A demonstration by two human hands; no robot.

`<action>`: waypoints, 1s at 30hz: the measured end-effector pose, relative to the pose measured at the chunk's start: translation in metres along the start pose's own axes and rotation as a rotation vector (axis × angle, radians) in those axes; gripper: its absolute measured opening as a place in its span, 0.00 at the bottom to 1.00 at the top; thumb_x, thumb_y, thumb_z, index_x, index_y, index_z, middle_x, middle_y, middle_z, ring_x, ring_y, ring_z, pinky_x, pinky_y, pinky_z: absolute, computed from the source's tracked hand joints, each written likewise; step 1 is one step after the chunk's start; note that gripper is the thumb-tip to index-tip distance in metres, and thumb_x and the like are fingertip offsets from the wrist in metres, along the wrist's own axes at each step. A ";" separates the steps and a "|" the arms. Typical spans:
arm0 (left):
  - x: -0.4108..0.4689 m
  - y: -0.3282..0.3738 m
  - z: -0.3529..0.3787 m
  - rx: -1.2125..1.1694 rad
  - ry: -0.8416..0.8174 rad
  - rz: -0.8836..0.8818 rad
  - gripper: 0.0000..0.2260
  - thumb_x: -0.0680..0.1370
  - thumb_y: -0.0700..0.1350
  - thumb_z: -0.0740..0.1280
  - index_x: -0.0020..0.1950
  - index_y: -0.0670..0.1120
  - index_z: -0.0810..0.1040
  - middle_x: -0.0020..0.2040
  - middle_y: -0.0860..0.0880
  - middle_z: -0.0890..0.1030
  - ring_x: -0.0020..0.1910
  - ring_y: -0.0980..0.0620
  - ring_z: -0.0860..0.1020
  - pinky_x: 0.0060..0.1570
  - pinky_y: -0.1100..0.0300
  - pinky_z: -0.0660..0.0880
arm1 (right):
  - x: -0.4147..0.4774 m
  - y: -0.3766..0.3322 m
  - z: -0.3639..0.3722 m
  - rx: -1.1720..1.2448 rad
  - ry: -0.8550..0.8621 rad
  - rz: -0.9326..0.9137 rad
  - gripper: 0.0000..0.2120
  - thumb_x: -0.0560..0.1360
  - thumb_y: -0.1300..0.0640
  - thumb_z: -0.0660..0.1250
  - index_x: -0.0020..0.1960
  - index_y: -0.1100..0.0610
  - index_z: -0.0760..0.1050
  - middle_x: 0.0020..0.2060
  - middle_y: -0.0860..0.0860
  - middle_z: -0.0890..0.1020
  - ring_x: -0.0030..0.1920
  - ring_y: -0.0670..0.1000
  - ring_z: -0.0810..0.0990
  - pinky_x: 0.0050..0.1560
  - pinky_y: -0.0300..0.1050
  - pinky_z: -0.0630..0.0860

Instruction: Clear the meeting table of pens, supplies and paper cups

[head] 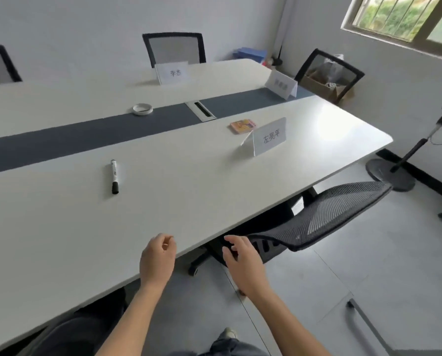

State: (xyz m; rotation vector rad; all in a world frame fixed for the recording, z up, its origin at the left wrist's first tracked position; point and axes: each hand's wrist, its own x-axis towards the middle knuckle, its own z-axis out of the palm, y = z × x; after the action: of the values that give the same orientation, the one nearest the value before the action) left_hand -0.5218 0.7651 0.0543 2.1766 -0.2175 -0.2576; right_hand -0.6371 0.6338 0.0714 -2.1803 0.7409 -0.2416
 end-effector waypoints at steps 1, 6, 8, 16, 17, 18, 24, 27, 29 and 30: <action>0.008 0.002 -0.001 -0.006 0.054 -0.033 0.08 0.77 0.40 0.60 0.49 0.41 0.78 0.48 0.45 0.79 0.46 0.49 0.75 0.45 0.60 0.67 | 0.014 -0.003 -0.003 -0.001 -0.029 -0.029 0.16 0.79 0.53 0.57 0.66 0.53 0.67 0.64 0.47 0.71 0.59 0.45 0.71 0.56 0.36 0.67; 0.039 -0.003 -0.013 0.036 0.255 -0.181 0.10 0.77 0.40 0.60 0.53 0.39 0.78 0.53 0.40 0.79 0.50 0.45 0.75 0.47 0.57 0.67 | 0.070 -0.010 0.002 -0.027 -0.118 -0.079 0.16 0.79 0.55 0.56 0.66 0.54 0.67 0.65 0.49 0.71 0.64 0.48 0.68 0.55 0.38 0.68; 0.058 -0.008 -0.019 0.037 0.311 -0.242 0.10 0.76 0.40 0.60 0.54 0.39 0.78 0.55 0.40 0.79 0.55 0.41 0.76 0.50 0.53 0.70 | 0.089 -0.012 0.013 -0.044 -0.142 -0.090 0.16 0.79 0.55 0.56 0.66 0.54 0.67 0.65 0.50 0.71 0.64 0.49 0.67 0.54 0.37 0.67; 0.160 0.004 -0.033 0.118 0.340 -0.327 0.16 0.75 0.40 0.61 0.63 0.39 0.72 0.63 0.36 0.72 0.62 0.36 0.68 0.54 0.46 0.69 | 0.159 -0.015 0.062 -0.351 -0.246 -0.156 0.18 0.79 0.54 0.55 0.68 0.54 0.66 0.66 0.51 0.70 0.68 0.52 0.64 0.65 0.44 0.64; 0.172 0.003 -0.036 0.144 0.337 -0.331 0.17 0.75 0.40 0.61 0.63 0.39 0.72 0.62 0.35 0.72 0.61 0.35 0.68 0.54 0.45 0.69 | 0.166 -0.015 0.065 -0.415 -0.257 -0.157 0.18 0.78 0.54 0.56 0.67 0.54 0.66 0.66 0.51 0.70 0.68 0.53 0.64 0.64 0.45 0.65; 0.183 0.000 -0.039 0.168 0.331 -0.340 0.17 0.74 0.40 0.61 0.63 0.39 0.71 0.62 0.34 0.72 0.61 0.35 0.68 0.55 0.45 0.69 | 0.172 -0.015 0.066 -0.487 -0.236 -0.176 0.18 0.76 0.52 0.60 0.65 0.54 0.69 0.64 0.52 0.72 0.67 0.53 0.67 0.62 0.47 0.68; 0.235 -0.012 -0.048 0.289 0.249 -0.392 0.17 0.75 0.41 0.60 0.63 0.37 0.69 0.62 0.33 0.70 0.61 0.35 0.67 0.56 0.45 0.67 | 0.198 0.012 0.078 -0.745 -0.289 -0.295 0.16 0.66 0.42 0.57 0.50 0.44 0.71 0.48 0.47 0.84 0.50 0.50 0.82 0.41 0.41 0.80; 0.254 -0.013 -0.041 0.345 0.225 -0.410 0.16 0.75 0.41 0.60 0.61 0.36 0.69 0.62 0.33 0.70 0.62 0.35 0.66 0.57 0.46 0.66 | 0.216 0.019 0.071 -0.787 -0.327 -0.403 0.14 0.66 0.42 0.54 0.47 0.45 0.73 0.42 0.43 0.82 0.45 0.48 0.77 0.41 0.38 0.77; 0.265 -0.015 -0.037 0.395 0.221 -0.444 0.15 0.75 0.41 0.60 0.59 0.36 0.69 0.62 0.34 0.69 0.62 0.37 0.65 0.57 0.46 0.66 | 0.244 0.014 0.061 -0.778 -0.309 -0.456 0.15 0.67 0.42 0.55 0.44 0.45 0.77 0.36 0.41 0.81 0.39 0.46 0.80 0.41 0.37 0.74; 0.269 -0.015 -0.035 0.426 0.218 -0.459 0.14 0.75 0.41 0.60 0.58 0.36 0.69 0.61 0.35 0.69 0.62 0.37 0.64 0.57 0.47 0.65 | 0.263 0.010 0.053 -0.761 -0.285 -0.450 0.16 0.67 0.42 0.55 0.44 0.46 0.78 0.35 0.41 0.81 0.37 0.46 0.81 0.39 0.36 0.75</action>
State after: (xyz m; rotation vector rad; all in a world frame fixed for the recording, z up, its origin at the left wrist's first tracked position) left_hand -0.2529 0.7338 0.0336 2.6385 0.3910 -0.2415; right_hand -0.4073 0.5097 0.0104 -3.0084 0.1655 0.1611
